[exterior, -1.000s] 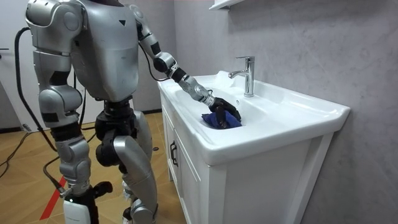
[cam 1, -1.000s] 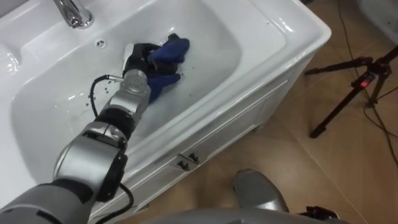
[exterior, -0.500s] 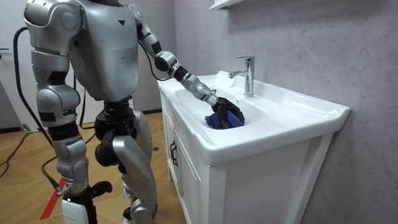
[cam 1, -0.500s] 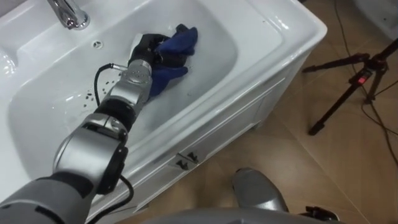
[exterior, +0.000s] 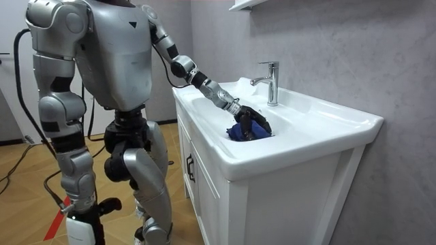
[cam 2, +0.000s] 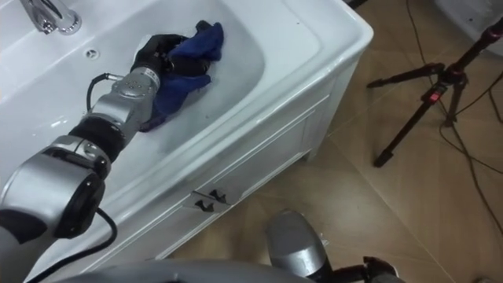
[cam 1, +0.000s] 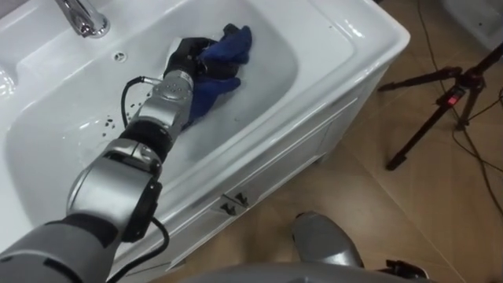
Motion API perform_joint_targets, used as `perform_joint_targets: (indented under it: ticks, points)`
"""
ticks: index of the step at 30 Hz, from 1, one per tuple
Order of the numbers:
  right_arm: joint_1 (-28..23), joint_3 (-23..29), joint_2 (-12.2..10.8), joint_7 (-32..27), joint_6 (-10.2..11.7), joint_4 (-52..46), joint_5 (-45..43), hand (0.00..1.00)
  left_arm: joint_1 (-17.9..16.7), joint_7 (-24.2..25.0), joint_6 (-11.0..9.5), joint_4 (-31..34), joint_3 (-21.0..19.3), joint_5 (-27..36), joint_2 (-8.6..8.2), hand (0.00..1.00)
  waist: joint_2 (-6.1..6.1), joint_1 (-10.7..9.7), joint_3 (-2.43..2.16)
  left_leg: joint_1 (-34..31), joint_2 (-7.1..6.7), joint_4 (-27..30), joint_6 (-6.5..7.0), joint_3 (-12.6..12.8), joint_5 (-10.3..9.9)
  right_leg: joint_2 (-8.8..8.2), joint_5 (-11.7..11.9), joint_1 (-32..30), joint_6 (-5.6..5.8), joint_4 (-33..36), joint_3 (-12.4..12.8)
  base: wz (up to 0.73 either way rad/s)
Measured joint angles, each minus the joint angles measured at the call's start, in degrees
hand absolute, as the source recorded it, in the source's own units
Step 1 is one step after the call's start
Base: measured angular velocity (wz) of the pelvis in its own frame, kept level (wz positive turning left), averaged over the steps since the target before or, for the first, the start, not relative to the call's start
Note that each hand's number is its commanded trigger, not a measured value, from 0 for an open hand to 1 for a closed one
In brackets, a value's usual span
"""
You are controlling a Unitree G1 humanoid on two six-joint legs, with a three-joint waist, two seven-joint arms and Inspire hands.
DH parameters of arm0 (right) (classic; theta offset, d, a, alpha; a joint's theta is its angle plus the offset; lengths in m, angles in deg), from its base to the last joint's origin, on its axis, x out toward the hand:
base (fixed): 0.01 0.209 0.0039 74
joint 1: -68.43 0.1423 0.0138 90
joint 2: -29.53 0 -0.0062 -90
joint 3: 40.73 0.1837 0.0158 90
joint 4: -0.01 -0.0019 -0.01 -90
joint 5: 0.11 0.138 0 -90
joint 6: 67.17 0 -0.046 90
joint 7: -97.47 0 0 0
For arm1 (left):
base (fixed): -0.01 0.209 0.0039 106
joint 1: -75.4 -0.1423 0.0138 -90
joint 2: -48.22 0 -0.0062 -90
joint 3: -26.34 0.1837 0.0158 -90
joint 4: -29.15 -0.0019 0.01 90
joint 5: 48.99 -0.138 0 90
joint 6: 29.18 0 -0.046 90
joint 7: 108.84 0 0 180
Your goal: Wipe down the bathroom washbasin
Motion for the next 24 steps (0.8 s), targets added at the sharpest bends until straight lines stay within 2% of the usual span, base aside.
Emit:
perform_joint_targets:
  ticks: [5, 11, 13, 15, 18, 20, 22, 24]
  points:
    - [-0.72, -0.02, 0.07, 0.03, -0.59, 0.04, 0.03, 0.00, -0.02, -0.33, 0.04, -0.14, 1.08, -1.44, -0.03, 1.00, -0.09, -0.08, 0.09, 0.89, 0.00, -0.11, -0.01, 0.17, -0.03, 0.02, 0.01, 0.70, -0.03, 0.04, 0.01, -0.02]
    - [-0.99, 0.05, 0.28, -0.79, -0.78, 0.54, 0.26, 0.00, -0.19, -0.44, 0.13, -3.94, 1.05, -7.99, 0.91, 1.00, 0.11, 0.30, 0.00, 2.33, 0.44, -0.64, -0.38, 0.81, -0.72, 0.82, 0.12, 1.46, -0.18, 0.24, 0.49, -0.08]
    - [-1.59, 0.04, 0.51, -1.23, -0.83, 0.20, 0.31, 0.00, -0.31, -0.44, 0.14, -5.67, 0.93, -11.93, 1.54, 1.00, 0.14, 1.21, -0.01, 2.51, 0.62, -0.60, -0.55, 1.34, -0.98, 1.05, 0.13, 1.51, -0.31, 0.55, 0.70, -0.14]
    - [-2.00, 0.25, 0.64, -1.69, -1.29, -0.52, 0.42, 0.00, -0.64, -0.47, -0.02, -7.31, 0.63, -14.89, 2.55, 1.00, 0.23, 1.37, -0.08, 2.50, 0.81, -0.44, -0.64, 1.32, -1.07, 1.21, 0.12, 1.50, -0.39, 0.57, 0.70, -0.05]
    - [-1.94, 0.35, 1.11, -2.02, -1.44, -0.72, 0.37, 0.00, -2.61, -1.50, 0.23, -8.30, -1.72, -22.38, 5.28, 1.00, 0.50, 1.79, -0.26, 2.48, 1.19, -0.11, -0.88, 1.35, -1.23, 1.64, 0.10, 1.49, -0.64, 0.58, 0.78, -0.05]
    - [-1.94, 0.32, 1.65, -2.19, -1.44, -0.56, 0.33, 0.00, -2.72, -2.74, 0.26, -10.89, -2.70, -26.21, 6.25, 1.00, 0.57, 3.24, -0.34, 2.62, 1.21, -0.05, -0.88, 1.35, -1.23, 1.66, 0.14, 1.52, -0.70, 0.58, 0.77, -0.05]
    - [-1.74, 0.47, 1.81, -2.26, -1.10, -0.58, -0.52, 0.00, -4.05, -2.92, 0.71, -11.89, -4.54, -31.25, 8.19, 1.00, 0.52, 4.54, -0.40, 2.44, 1.16, 0.25, -0.86, 0.99, -1.22, 1.45, 0.14, 1.58, -0.70, 0.59, 0.53, 0.07]
    - [-1.96, 1.26, 1.74, -2.13, -0.34, -0.55, -0.47, 0.00, -5.56, -3.43, -0.11, -11.65, -6.10, -34.94, 9.56, 1.00, 0.28, 5.74, -0.62, 2.38, 1.13, 0.70, -0.85, 0.73, -1.22, 1.36, 0.06, 1.63, -0.63, 0.72, 0.50, 0.07]
